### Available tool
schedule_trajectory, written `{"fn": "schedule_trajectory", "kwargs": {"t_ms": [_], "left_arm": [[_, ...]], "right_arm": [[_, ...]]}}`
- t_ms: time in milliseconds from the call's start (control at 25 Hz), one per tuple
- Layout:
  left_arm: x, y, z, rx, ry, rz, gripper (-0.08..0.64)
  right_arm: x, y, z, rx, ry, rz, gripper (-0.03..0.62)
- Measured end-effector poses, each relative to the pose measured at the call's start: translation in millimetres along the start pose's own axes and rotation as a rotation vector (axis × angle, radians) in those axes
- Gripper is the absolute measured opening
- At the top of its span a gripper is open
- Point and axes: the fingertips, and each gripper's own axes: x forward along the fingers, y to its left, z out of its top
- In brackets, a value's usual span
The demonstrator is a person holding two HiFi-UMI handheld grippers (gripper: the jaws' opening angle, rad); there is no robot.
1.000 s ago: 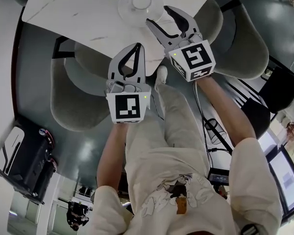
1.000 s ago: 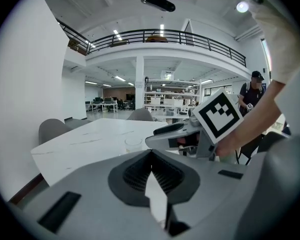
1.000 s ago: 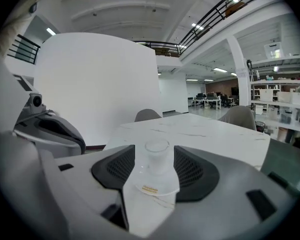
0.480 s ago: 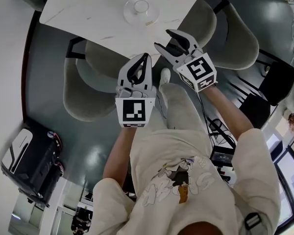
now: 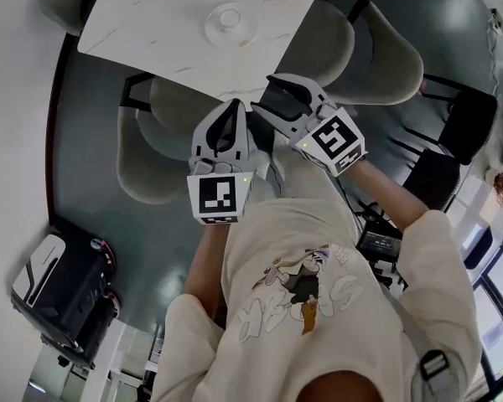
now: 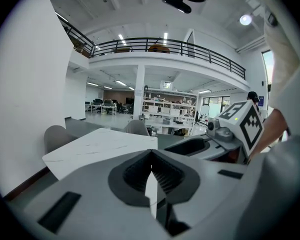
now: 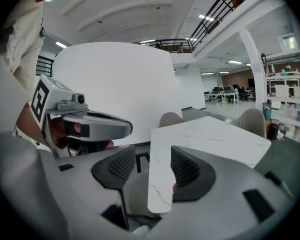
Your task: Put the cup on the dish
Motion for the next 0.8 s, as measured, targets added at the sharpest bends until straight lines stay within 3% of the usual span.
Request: {"fn": "schedule_trajectory", "kwargs": {"t_ms": [280,560,800], "left_arm": [[-28.1,-3.8,41.9,-0.03,-0.076,0.017,0.002],[-58.5,-14.6,59.6,-0.078,-0.112,0.03,0.002],[-58.2,-23.9,67.7,-0.069,-0.119,0.013,0.002]], "right_arm": [[-21.6,25.9,68.9,0.028,-0.097,0.01,0.227],[-45.3,41.9,100.4,0.011,-0.12,-0.006,0.224],[-74.0,31.6,104.1,0.025,-0.153,-0.087,0.018]]}}
